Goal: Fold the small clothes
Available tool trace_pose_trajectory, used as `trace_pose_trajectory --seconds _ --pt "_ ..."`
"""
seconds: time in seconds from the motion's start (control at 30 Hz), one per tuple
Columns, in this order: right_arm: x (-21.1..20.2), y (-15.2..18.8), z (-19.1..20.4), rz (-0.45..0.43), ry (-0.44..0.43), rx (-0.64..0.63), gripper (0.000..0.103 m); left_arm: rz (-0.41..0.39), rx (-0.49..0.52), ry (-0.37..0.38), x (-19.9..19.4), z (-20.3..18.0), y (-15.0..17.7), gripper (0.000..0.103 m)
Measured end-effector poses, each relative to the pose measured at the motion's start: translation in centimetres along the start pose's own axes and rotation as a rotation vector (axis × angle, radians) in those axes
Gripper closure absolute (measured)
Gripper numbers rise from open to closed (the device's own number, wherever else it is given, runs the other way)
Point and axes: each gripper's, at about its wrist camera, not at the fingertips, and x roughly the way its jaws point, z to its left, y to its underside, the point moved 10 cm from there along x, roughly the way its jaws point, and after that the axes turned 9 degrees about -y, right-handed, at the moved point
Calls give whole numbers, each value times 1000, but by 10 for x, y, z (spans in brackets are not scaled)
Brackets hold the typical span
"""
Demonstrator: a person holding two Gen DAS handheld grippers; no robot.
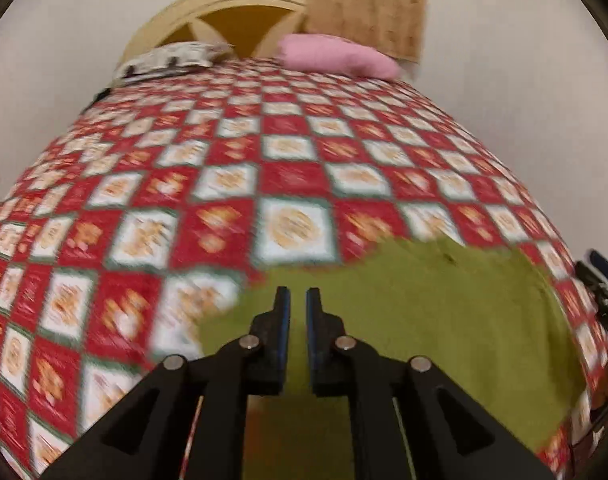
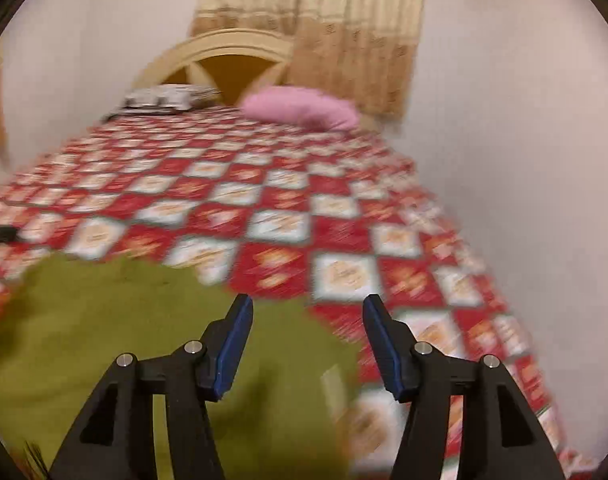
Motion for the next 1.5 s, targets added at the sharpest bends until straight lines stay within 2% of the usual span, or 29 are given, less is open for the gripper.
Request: trace_pose_trajectory --seconds 0.07,0.13,0.2,0.23,0.3,0.5,0.6,0.67,0.73,0.77,0.83,0.9,1.07,1.2,1.33,1.4,1.5 --pt "-4 22 27 56 -99 -6 45 26 27 6 8 -20 23 70" --pt "-3 47 47 117 -150 -24 57 58 59 -53 27 -24 33 70" --pt "0 74 55 180 -151 -43 61 73 69 -110 51 -21 37 70" --pt "2 90 55 212 -129 -56 61 44 62 -121 57 -17 32 70" --pt "3 124 44 283 -77 -80 61 57 52 -117 64 -13 26 70" --pt "-39 157 9 251 -102 29 61 42 95 -155 70 -18 25 70" --pt "-41 154 11 266 -88 25 61 63 70 -102 53 -13 29 69" --pt "-48 144 16 254 -77 29 61 43 12 -78 27 3 30 66" --pt "-65 128 23 174 -92 60 61 -8 -36 -95 -4 31 33 49" --pt "-69 123 27 152 -99 63 61 -29 -59 -117 -16 45 36 36" --pt "-73 116 44 117 -124 72 61 -47 -97 -168 -36 69 51 34" --pt "-65 115 71 117 -189 94 61 -36 -122 -165 -50 77 71 34" --pt "-48 114 124 104 -275 107 61 -28 -240 -141 -70 76 119 34" --pt "-27 135 144 152 -212 0 62 13 -293 -109 -59 64 141 34" --pt "-26 136 141 158 -219 22 62 63 -261 -113 -42 53 156 31" --pt "-23 138 140 166 -223 29 61 31 -238 -137 -42 51 158 28" --pt "-23 136 140 159 -220 26 61 28 -247 -139 -48 53 158 27"
